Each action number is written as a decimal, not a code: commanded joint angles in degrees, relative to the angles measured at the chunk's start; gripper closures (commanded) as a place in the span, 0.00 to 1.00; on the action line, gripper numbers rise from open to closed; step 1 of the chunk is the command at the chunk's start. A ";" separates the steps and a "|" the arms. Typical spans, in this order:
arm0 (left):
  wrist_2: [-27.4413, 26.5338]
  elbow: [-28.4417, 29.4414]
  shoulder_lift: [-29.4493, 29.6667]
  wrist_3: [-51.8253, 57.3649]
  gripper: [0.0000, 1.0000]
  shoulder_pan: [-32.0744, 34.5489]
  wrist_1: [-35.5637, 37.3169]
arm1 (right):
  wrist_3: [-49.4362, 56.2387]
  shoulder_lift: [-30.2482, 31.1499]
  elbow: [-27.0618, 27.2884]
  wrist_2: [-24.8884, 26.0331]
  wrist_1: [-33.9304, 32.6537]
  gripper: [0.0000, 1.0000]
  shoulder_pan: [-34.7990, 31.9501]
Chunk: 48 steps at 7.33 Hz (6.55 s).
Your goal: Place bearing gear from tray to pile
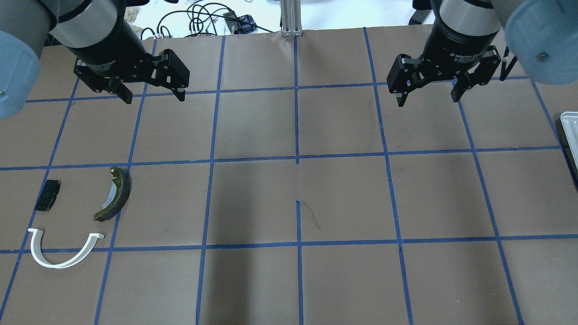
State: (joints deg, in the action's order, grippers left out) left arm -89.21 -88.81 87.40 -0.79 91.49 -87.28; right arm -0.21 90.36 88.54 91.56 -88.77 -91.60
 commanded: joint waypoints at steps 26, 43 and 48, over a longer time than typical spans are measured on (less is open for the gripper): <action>0.00 0.13 -0.04 0.00 0.00 -0.26 0.00 | 58.57 -41.93 -9.44 -0.25 -35.07 0.73 48.71; 0.00 0.22 -0.04 0.00 0.00 -0.26 -0.09 | -20.40 -23.98 16.94 -1.56 -43.12 1.00 -22.09; 0.00 0.22 -0.04 0.00 0.00 -0.26 -0.09 | -19.95 -25.85 15.45 -3.86 -44.38 0.01 -24.17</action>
State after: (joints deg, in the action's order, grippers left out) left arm -89.21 -88.60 87.36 -0.79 91.23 -87.36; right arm -22.83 64.46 105.03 87.05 -133.03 -116.44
